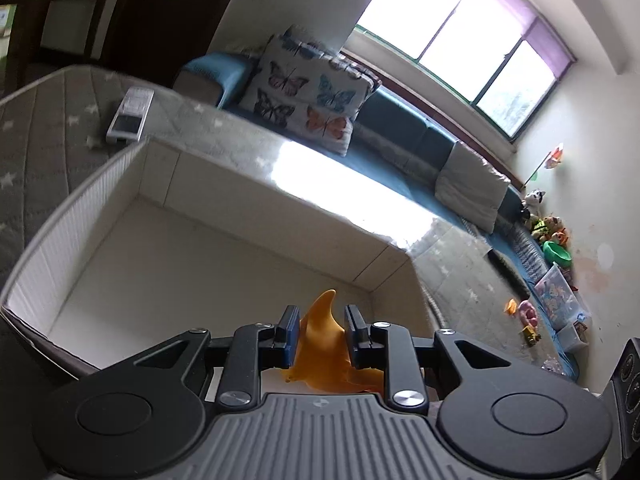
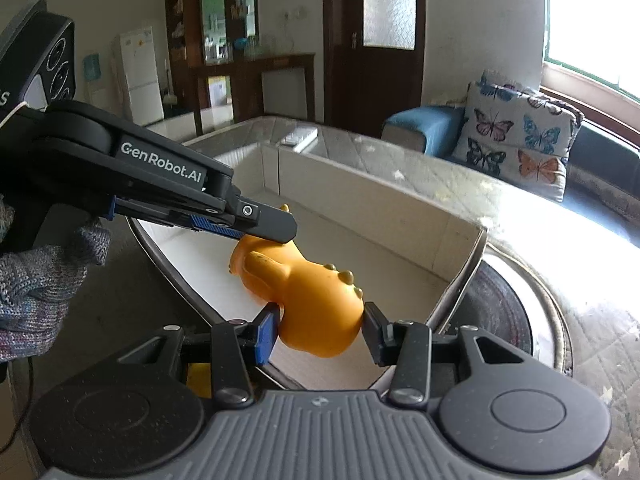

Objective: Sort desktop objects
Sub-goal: 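Lift the orange toy into the grey box and open the left gripper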

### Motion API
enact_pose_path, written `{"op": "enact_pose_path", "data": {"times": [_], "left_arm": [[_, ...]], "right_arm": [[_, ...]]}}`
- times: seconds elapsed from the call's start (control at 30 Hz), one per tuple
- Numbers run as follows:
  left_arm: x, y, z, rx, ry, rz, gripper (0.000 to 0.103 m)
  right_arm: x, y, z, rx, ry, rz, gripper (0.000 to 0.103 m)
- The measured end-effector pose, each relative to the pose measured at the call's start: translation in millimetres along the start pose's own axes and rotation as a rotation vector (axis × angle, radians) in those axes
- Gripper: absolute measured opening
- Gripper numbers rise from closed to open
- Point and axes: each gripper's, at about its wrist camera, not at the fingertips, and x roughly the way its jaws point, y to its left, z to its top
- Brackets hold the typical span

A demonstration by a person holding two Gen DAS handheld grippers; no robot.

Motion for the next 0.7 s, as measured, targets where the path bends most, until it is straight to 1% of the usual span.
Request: {"op": "enact_pose_path", "data": {"times": [0.17,0.27,0.47,0.6,0.7], "left_arm": [[8,6,-4,-0.029,0.04,0.014,0.024],[7,5,-6,-0.029,0.037,0.007,0.024],[-4,-2,-12,0.003,0.02,0.014,0.024],[-17,-6,-18,0.017,-0.006,0.022,0.024],[-27,-9,-22,0.027,-0.025,0.027,0.024]], "right_arm": [[0,-2,2,-0.004,0.011,-0.002,0.046],[-2,-2,1,0.009,0.0,-0.008,0.046],[-20,0,-5,0.041,-0.058,-0.035,0.046],[-37,3,-9,0.056,-0.101,-0.053,0.049],[-48,4,-15,0.072,-0.116,-0.057,0.05]]}}
